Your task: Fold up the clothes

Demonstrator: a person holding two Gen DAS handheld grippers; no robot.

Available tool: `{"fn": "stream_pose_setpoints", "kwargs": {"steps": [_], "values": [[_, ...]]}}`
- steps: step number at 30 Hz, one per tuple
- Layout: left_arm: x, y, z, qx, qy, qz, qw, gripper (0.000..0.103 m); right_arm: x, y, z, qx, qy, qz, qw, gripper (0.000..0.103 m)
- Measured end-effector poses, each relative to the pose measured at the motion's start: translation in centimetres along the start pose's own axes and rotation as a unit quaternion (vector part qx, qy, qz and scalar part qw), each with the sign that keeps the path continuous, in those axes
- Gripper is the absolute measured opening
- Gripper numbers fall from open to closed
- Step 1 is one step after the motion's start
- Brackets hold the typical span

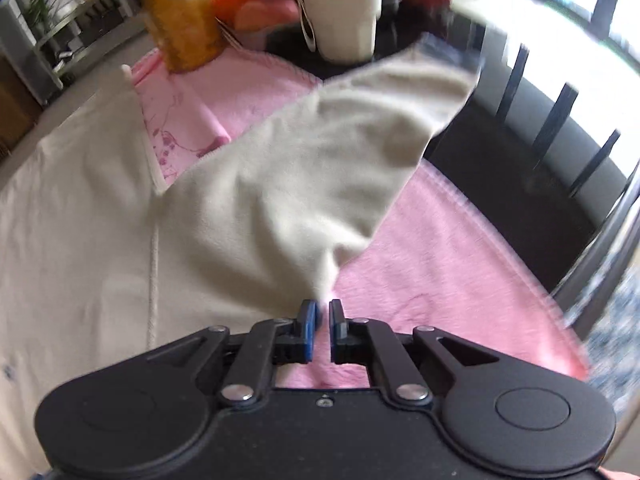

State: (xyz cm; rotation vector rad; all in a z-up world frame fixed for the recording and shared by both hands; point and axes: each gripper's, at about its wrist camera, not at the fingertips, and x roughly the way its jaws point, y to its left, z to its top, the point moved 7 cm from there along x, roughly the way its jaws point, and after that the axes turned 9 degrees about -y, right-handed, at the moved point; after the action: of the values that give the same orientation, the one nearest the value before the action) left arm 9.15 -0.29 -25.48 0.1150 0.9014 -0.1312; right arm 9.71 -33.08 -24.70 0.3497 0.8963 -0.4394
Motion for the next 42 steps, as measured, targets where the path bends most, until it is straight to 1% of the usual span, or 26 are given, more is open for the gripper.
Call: {"fn": "stream_pose_setpoints", "kwargs": {"steps": [1, 3, 6, 8, 10, 11, 12, 14, 17, 18, 20, 21, 22, 24, 26, 28, 29, 30, 31, 33, 35, 37, 38, 39, 41, 42], "values": [[-0.3, 0.1, 0.1, -0.007, -0.006, 0.001, 1.0, 0.038, -0.8, -0.1, 0.0, -0.008, -0.014, 0.003, 1.0, 0.009], [-1.4, 0.3, 0.1, -0.018, -0.022, 0.012, 0.9995, 0.038, -2.2, -0.2, 0.1, 0.005, -0.039, 0.067, 0.997, 0.009], [-3.0, 0.7, 0.5, -0.034, -0.039, 0.036, 0.998, 0.038, -3.6, 0.9, 0.8, 0.046, -0.037, 0.175, 0.983, 0.011], [-2.9, 1.4, 0.6, -0.04, -0.043, 0.051, 0.997, 0.038, -4.7, 3.2, 0.8, 0.012, -0.043, 0.226, 0.973, 0.011], [-2.5, 2.1, 0.6, -0.044, -0.045, 0.065, 0.9959, 0.038, -4.5, 6.1, -0.5, -0.023, -0.009, 0.267, 0.963, 0.011], [-1.8, 2.5, 0.3, -0.048, -0.038, 0.069, 0.9957, 0.038, -4.4, 7.4, -1.2, -0.04, 0.009, 0.285, 0.958, 0.011], [-0.8, 3.0, -0.2, -0.054, -0.023, 0.069, 0.9959, 0.038, -3.8, 8.4, -2.1, -0.047, 0.037, 0.292, 0.955, 0.011], [0.7, 3.7, -1.4, -0.067, 0.01, 0.063, 0.9958, 0.041, -2.7, 9.7, -4.0, -0.068, 0.089, 0.282, 0.953, 0.011], [0.4, 3.7, -1.6, -0.05, 0.018, 0.046, 0.9976, 0.04, -1.3, 10.8, -7.0, -0.126, 0.149, 0.246, 0.949, 0.012], [0.2, 3.7, -1.8, -0.043, 0.024, 0.039, 0.998, 0.04, -1.3, 10.9, -7.5, -0.142, 0.15, 0.24, 0.949, 0.012], [-0.4, 4.2, -1.9, -0.056, 0.036, 0.017, 0.9976, 0.039, -2.1, 11.1, -7.8, -0.157, 0.147, 0.237, 0.948, 0.013], [-0.8, 4.8, -1.6, -0.07, 0.038, 0.004, 0.9968, 0.037, -2.6, 11.2, -7.5, -0.154, 0.142, 0.241, 0.948, 0.013], [-1.3, 5.8, -0.9, -0.088, 0.03, -0.004, 0.9957, 0.037, -3.5, 11.7, -6.7, -0.145, 0.133, 0.26, 0.945, 0.014], [-2.6, 8.8, 1.5, -0.122, -0.005, -0.004, 0.9925, 0.037, -5.5, 12.6, -5.1, -0.129, 0.114, 0.298, 0.939, 0.014], [-3.1, 12.6, 4.8, -0.14, -0.048, 0.019, 0.9887, 0.037, -7.9, 14.2, -2.4, -0.12, 0.078, 0.336, 0.931, 0.015], [-3.3, 16.4, 8.2, -0.154, -0.089, 0.047, 0.9829, 0.037, -10.3, 16.2, 0.8, -0.119, 0.032, 0.371, 0.92, 0.023], [-3.4, 18.4, 9.8, -0.161, -0.109, 0.06, 0.979, 0.037, -11.2, 17.1, 2.3, -0.112, 0.007, 0.388, 0.915, 0.03], [-2.9, 20.2, 11.3, -0.17, -0.123, 0.07, 0.9752, 0.036, -11.9, 18.0, 3.8, -0.103, -0.022, 0.406, 0.908, 0.036], [-1.7, 22.0, 12.6, -0.182, -0.129, 0.077, 0.9718, 0.035, -12.1, 18.7, 5.2, -0.096, -0.048, 0.42, 0.901, 0.038], [1.0, 25.3, 14.8, -0.204, -0.138, 0.09, 0.965, 0.035, -11.8, 20.1, 7.3, -0.09, -0.094, 0.444, 0.887, 0.038], [4.2, 27.6, 16.1, -0.222, -0.132, 0.101, 0.9607, 0.034, -10.7, 21.2, 8.5, -0.088, -0.125, 0.46, 0.875, 0.038], [7.0, 28.7, 16.7, -0.237, -0.118, 0.107, 0.9583, 0.034, -8.5, 22.0, 9.2, -0.079, -0.139, 0.461, 0.873, 0.038], [8.3, 29.1, 17.0, -0.237, -0.109, 0.11, 0.9591, 0.034, -7.0, 22.2, 9.3, -0.072, -0.139, 0.461, 0.874, 0.038], [9.4, 29.4, 17.4, -0.226, -0.101, 0.116, 0.962, 0.034, -5.5, 22.3, 9.3, -0.061, -0.134, 0.46, 0.876, 0.038], [11.2, 29.8, 18.7, -0.194, -0.096, 0.139, 0.9663, 0.036, -2.8, 22.2, 9.2, -0.027, -0.111, 0.456, 0.883, 0.038], [11.9, 30.1, 19.2, -0.186, -0.093, 0.147, 0.9671, 0.036, -1.6, 22.6, 9.0, -0.014, -0.087, 0.454, 0.886, 0.038]]}}
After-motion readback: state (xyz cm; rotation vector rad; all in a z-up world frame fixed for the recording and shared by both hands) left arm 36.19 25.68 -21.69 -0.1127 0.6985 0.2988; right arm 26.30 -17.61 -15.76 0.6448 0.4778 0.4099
